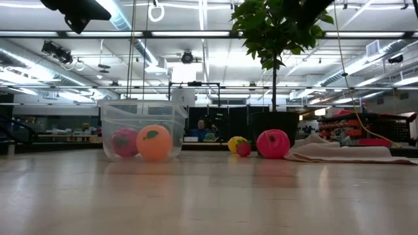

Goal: Pick and placing Produce into tupperware
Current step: Put the red apple into the transparent bin

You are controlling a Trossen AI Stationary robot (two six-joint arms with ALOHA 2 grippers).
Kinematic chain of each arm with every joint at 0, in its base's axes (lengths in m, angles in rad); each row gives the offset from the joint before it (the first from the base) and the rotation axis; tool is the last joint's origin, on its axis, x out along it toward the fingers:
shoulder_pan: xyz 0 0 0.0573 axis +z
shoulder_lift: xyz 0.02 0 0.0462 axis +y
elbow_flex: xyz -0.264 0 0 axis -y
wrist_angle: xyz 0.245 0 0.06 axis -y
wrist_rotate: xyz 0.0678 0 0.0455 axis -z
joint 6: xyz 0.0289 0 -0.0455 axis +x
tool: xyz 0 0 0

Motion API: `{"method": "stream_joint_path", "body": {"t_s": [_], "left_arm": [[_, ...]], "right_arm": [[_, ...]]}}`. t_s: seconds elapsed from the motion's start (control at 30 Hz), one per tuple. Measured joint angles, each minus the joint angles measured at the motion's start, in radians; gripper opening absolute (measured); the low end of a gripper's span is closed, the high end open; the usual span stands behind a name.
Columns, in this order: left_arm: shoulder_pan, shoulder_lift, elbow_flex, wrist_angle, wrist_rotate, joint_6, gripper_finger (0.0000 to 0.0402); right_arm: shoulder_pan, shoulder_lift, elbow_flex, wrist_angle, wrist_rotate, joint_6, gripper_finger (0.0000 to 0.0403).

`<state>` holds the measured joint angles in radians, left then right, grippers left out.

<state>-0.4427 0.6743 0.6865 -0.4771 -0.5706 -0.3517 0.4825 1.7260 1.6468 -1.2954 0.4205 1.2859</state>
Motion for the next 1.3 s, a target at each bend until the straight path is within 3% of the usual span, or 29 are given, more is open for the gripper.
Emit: {"method": "stream_joint_path", "body": {"t_s": [0.23,0.6,0.93,1.3], "left_arm": [[-0.062,0.0,0.0,-0.001,-0.098,0.003,0.0009],[-0.06,-0.001,0.0,-0.005,-0.101,0.007,0.0019],[-0.059,-0.001,0.0,-0.007,-0.098,0.007,0.0014],[-0.059,-0.001,0.001,-0.017,-0.098,0.007,0.0016]], "right_arm": [[0.027,-0.013,-0.12,0.029,0.029,0.313,0.0226],[-0.069,-0.013,-0.243,0.161,0.015,0.492,0.0305],[-0.134,-0.005,-0.423,0.379,0.011,0.538,0.0395],[-0.137,0.04,-0.477,0.456,0.198,0.487,0.0383]]}}
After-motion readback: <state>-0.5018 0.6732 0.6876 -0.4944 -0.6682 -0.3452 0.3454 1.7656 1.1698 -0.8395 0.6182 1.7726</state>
